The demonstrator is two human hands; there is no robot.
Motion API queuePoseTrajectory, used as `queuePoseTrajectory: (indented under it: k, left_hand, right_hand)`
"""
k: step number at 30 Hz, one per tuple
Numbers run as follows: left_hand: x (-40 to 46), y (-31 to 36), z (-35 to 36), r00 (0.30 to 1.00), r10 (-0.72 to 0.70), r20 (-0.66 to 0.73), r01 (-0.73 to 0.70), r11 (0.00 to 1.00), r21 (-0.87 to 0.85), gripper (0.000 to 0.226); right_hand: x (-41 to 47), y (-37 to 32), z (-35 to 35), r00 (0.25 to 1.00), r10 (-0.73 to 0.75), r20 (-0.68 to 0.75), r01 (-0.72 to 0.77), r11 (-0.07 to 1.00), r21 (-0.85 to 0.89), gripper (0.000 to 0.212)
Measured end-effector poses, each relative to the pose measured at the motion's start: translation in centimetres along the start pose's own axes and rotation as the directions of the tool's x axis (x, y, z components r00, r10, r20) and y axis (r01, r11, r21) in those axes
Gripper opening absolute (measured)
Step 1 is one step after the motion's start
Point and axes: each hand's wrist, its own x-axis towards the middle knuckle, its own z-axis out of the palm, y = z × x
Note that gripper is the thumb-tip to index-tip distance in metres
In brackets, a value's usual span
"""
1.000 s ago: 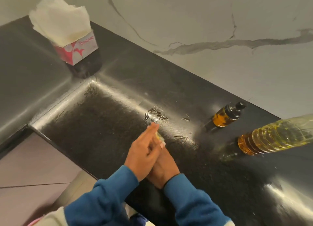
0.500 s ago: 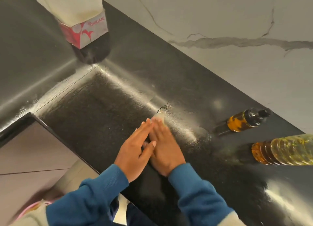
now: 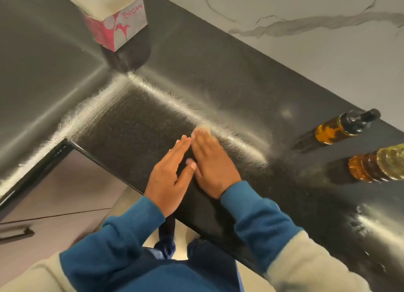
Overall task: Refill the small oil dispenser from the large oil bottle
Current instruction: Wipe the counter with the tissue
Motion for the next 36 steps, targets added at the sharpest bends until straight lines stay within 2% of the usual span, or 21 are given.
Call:
queuePoseTrajectory:
  k: [3, 5, 7, 9, 10, 12, 14, 16, 18, 20, 22, 24, 26, 27, 29, 31, 32, 34, 36]
  left_hand:
    - [-0.1, -0.9, -0.9, 1.000, -0.005, -0.023, 0.004, 1.000, -0.016, 0.057]
    - [-0.5, -1.2, -1.3, 1.000, -0.013, -0.027, 0.012, 0.999, -0.040, 0.056]
    - [-0.9, -1.2, -1.6, 1.000, -0.005, -0.029, 0.003, 0.999, -0.049, 0.057]
    - [-1.3, -1.0, -1.7, 0.999, -0.004, -0.042, 0.001, 0.998, -0.057, 0.055]
    - [-1.4, -1.0, -1.7, 0.999, -0.011, -0.052, 0.008, 0.998, -0.063, 0.054]
    - [-1.4, -1.1, -1.8, 0.997, -0.013, -0.076, 0.007, 0.998, -0.070, 0.054]
    - [-1.2, -1.5, -2.0, 0.995, -0.004, -0.104, -0.003, 0.998, -0.067, 0.055]
    - [-0.9, -2.0, -2.4, 0.993, -0.029, -0.117, 0.019, 0.996, -0.085, 0.054]
    - [-0.7, -2.2, -2.7, 0.992, -0.048, -0.113, 0.040, 0.996, -0.075, 0.054]
    - [-0.6, -2.4, -3.0, 0.994, -0.052, -0.094, 0.048, 0.998, -0.047, 0.053]
    - [-0.9, -2.9, -3.1, 0.995, -0.061, -0.080, 0.057, 0.997, -0.049, 0.051]
    - [-1.3, -3.6, -3.1, 0.994, -0.090, -0.067, 0.084, 0.992, -0.097, 0.053]
    - [-1.6, -4.2, -3.0, 0.989, -0.128, -0.078, 0.114, 0.979, -0.168, 0.058]
    - [-1.7, -4.3, -3.0, 0.986, -0.138, -0.089, 0.119, 0.973, -0.196, 0.060]
    - [-1.6, -4.2, -3.0, 0.985, -0.129, -0.111, 0.103, 0.970, -0.219, 0.061]
    - [-1.4, -4.1, -3.1, 0.986, -0.110, -0.128, 0.080, 0.972, -0.222, 0.057]
    - [-1.4, -4.2, -3.1, 0.985, -0.107, -0.133, 0.074, 0.971, -0.227, 0.056]
    - [-1.3, -4.3, -3.1, 0.986, -0.103, -0.134, 0.068, 0.967, -0.244, 0.056]
    - [-1.5, -4.1, -2.8, 0.988, -0.107, -0.112, 0.075, 0.964, -0.255, 0.056]
  right_hand:
    - [-3.6, 1.2, -0.8, 0.994, -0.096, 0.056, 0.096, 0.995, 0.002, 0.072]
    - [-3.4, 5.0, -1.5, 1.000, -0.002, 0.012, 0.003, 0.999, -0.051, 0.074]
    - [-1.3, 8.6, -2.4, 0.985, 0.165, -0.044, -0.168, 0.983, -0.079, 0.077]
    - [1.7, 8.8, -2.9, 0.956, 0.286, -0.069, -0.290, 0.955, -0.056, 0.080]
    - [3.4, 7.3, -2.6, 0.951, 0.299, -0.078, -0.303, 0.952, -0.047, 0.080]
    - [5.0, 2.4, -1.0, 0.969, 0.226, -0.104, -0.230, 0.973, -0.032, 0.076]
    - [3.8, -3.0, 1.2, 0.994, 0.056, -0.093, -0.058, 0.998, -0.018, 0.071]
    - [0.3, -6.6, 2.1, 0.992, -0.125, -0.010, 0.125, 0.992, -0.004, 0.069]
    - [-3.2, -6.3, 1.8, 0.979, -0.192, 0.062, 0.192, 0.981, 0.013, 0.070]
    - [-4.5, -3.3, 0.7, 0.985, -0.158, 0.063, 0.159, 0.987, -0.001, 0.073]
    - [-3.6, 0.8, -0.3, 1.000, -0.010, 0.006, 0.010, 0.999, -0.049, 0.075]
    - [-1.6, 3.6, -1.2, 0.983, 0.176, -0.049, -0.178, 0.983, -0.045, 0.077]
    - [0.8, 2.4, -0.9, 0.960, 0.275, -0.063, -0.275, 0.961, 0.005, 0.076]
    - [1.4, 0.5, -0.3, 0.965, 0.252, -0.071, -0.253, 0.968, -0.002, 0.075]
    - [0.7, -4.1, 1.4, 0.992, 0.087, -0.092, -0.089, 0.996, -0.022, 0.072]
    - [-2.3, -7.5, 2.2, 0.994, -0.112, -0.016, 0.112, 0.994, -0.008, 0.069]
    - [-3.9, -7.7, 2.0, 0.986, -0.166, 0.030, 0.166, 0.986, 0.009, 0.070]
    - [-5.8, -5.7, 1.5, 0.984, -0.165, 0.073, 0.165, 0.986, 0.004, 0.071]
    - [-5.4, -1.9, 0.6, 0.998, -0.052, 0.030, 0.053, 0.998, -0.033, 0.072]
